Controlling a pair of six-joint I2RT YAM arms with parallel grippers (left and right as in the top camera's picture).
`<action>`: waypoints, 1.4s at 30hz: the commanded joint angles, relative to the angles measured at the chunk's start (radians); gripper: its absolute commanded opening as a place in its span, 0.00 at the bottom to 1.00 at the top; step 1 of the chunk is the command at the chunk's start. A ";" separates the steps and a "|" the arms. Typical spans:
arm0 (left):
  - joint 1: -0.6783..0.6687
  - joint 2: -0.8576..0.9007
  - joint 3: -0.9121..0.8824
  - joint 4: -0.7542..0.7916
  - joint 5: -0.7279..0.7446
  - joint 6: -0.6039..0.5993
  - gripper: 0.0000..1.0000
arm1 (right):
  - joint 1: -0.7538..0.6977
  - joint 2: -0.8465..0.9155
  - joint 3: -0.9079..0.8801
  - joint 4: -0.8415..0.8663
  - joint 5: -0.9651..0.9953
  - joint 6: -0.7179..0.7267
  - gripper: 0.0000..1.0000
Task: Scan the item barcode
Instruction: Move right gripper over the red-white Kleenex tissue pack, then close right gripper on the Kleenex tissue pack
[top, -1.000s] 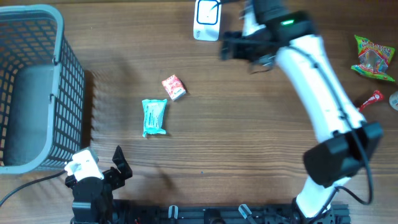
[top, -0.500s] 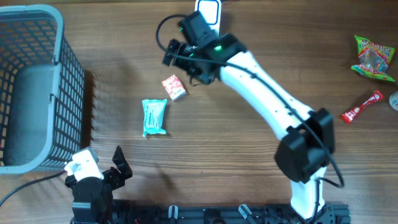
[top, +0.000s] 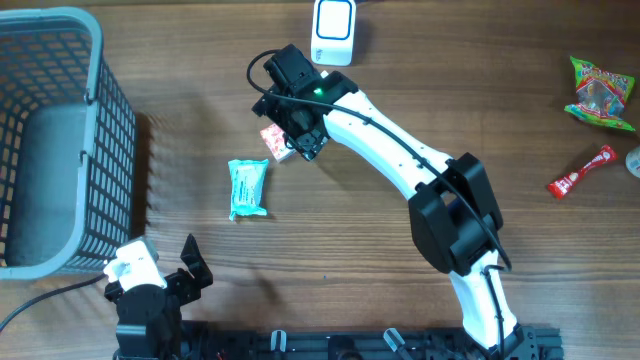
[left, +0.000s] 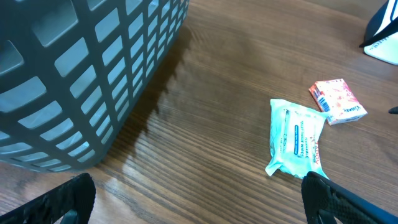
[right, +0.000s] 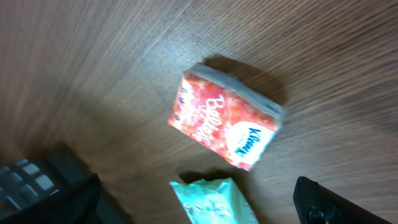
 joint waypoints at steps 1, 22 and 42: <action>0.004 -0.003 -0.004 0.001 -0.010 -0.005 1.00 | -0.005 0.062 0.009 0.008 0.013 0.064 0.99; 0.004 -0.003 -0.004 0.001 -0.010 -0.005 1.00 | -0.072 0.214 0.008 0.087 -0.066 0.053 0.99; 0.004 -0.003 -0.004 0.001 -0.010 -0.005 1.00 | -0.101 0.184 0.049 -0.148 -0.058 -0.155 0.58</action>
